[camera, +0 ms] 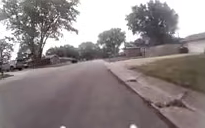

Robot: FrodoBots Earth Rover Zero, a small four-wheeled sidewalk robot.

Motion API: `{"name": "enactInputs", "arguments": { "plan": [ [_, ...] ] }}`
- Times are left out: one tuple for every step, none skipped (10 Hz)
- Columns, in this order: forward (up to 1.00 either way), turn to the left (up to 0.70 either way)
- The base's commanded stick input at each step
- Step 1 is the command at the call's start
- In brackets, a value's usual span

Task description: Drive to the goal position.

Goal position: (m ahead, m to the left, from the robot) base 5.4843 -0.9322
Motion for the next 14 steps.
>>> {"name": "enactInputs", "arguments": {
  "plan": [
    [1.00, 0.35],
    [1.00, 0.39],
    [1.00, 0.34],
    [1.00, 0.18],
    [1.00, 0.01],
    [1.00, 0.00],
    [1.00, 0.00],
    [1.00, 0.00],
    [1.00, 0.00],
    [1.00, 0.00],
    [1.00, 0.00],
    [1.00, 0.00],
    [1.00, -0.01],
    [1.00, -0.02]
  ]
}}
